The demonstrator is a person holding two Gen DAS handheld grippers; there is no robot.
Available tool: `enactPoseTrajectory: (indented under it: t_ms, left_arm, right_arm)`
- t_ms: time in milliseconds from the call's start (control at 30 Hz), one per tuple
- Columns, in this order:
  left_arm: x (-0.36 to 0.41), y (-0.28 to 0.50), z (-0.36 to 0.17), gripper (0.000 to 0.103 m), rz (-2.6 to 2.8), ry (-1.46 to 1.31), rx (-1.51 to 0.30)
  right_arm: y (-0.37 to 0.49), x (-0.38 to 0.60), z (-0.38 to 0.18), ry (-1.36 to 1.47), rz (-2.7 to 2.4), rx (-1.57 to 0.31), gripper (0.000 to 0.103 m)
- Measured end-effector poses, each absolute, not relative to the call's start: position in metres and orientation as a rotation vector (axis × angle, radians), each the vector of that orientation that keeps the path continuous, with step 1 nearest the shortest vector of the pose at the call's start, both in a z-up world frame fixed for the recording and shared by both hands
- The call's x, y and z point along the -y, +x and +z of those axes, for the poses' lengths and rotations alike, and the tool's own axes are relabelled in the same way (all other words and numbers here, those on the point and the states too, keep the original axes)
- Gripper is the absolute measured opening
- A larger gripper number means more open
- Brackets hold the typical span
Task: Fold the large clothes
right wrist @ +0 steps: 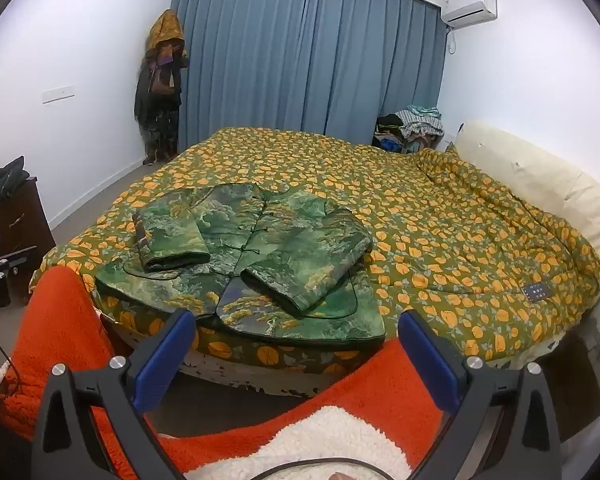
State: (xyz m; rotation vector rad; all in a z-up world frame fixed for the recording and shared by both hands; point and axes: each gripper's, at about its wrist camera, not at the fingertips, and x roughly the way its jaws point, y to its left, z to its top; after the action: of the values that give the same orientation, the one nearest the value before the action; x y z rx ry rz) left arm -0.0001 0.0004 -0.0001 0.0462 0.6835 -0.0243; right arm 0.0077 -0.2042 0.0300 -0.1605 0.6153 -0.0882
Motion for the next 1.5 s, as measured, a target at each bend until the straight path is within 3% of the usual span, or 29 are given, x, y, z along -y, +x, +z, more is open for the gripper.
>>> enactPoseTrajectory:
  t_ms: [1500]
  left_arm:
    - [-0.002, 0.000, -0.009, 0.103, -0.012, 0.080, -0.689]
  right_arm:
    - [0.001, 0.212, 0.024, -0.131, -0.087, -0.637, 0.103]
